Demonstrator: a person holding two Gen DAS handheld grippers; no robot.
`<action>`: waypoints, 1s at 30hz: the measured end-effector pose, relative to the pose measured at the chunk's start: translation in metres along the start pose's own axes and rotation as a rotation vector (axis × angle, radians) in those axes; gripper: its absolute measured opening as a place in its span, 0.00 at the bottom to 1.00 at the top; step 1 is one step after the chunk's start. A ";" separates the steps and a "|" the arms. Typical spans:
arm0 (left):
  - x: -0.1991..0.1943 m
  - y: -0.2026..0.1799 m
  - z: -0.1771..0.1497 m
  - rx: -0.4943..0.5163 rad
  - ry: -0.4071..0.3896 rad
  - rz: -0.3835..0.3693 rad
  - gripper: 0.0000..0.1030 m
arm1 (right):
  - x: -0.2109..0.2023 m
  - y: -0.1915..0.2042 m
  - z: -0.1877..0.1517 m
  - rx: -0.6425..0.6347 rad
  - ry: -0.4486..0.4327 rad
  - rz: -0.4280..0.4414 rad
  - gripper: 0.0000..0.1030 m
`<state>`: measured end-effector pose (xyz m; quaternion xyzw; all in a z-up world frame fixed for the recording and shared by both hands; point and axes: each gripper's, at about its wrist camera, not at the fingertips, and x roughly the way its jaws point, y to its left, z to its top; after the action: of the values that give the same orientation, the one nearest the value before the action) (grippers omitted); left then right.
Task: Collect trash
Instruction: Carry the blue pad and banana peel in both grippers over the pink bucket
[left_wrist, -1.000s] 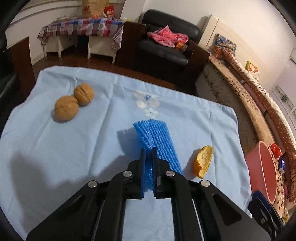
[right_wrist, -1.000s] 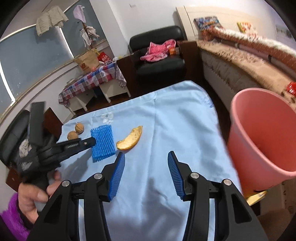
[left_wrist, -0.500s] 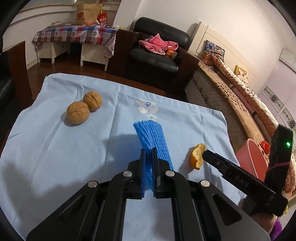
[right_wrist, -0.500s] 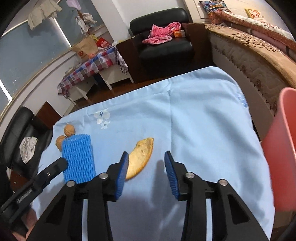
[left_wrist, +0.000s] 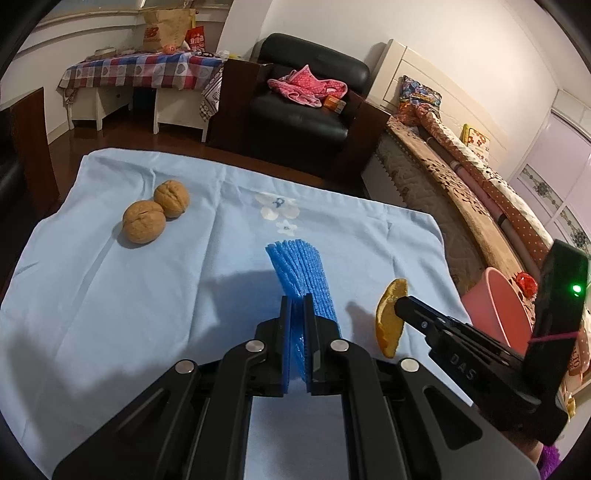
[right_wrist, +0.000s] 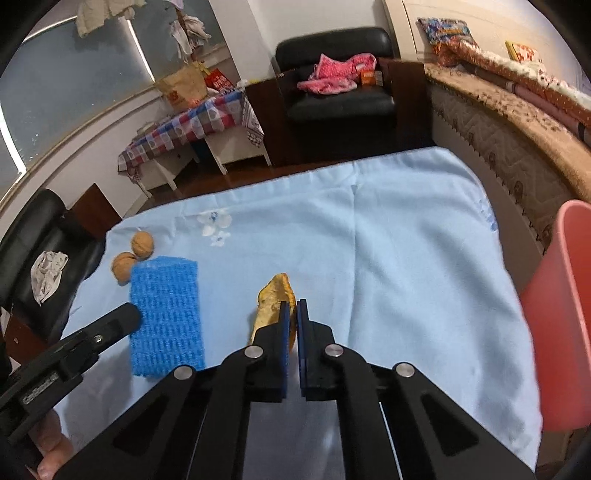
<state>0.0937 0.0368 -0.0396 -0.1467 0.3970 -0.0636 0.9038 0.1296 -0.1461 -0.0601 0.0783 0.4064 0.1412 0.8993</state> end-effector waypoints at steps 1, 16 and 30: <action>-0.002 -0.004 0.000 0.009 -0.004 -0.003 0.05 | -0.005 0.000 -0.001 -0.002 -0.010 0.002 0.03; -0.018 -0.065 0.001 0.119 -0.024 -0.071 0.05 | -0.108 -0.030 -0.004 0.049 -0.201 -0.039 0.03; -0.030 -0.164 0.012 0.249 -0.084 -0.170 0.05 | -0.199 -0.112 -0.004 0.166 -0.347 -0.184 0.03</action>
<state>0.0826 -0.1089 0.0408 -0.0689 0.3341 -0.1825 0.9221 0.0230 -0.3155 0.0497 0.1380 0.2613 0.0090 0.9553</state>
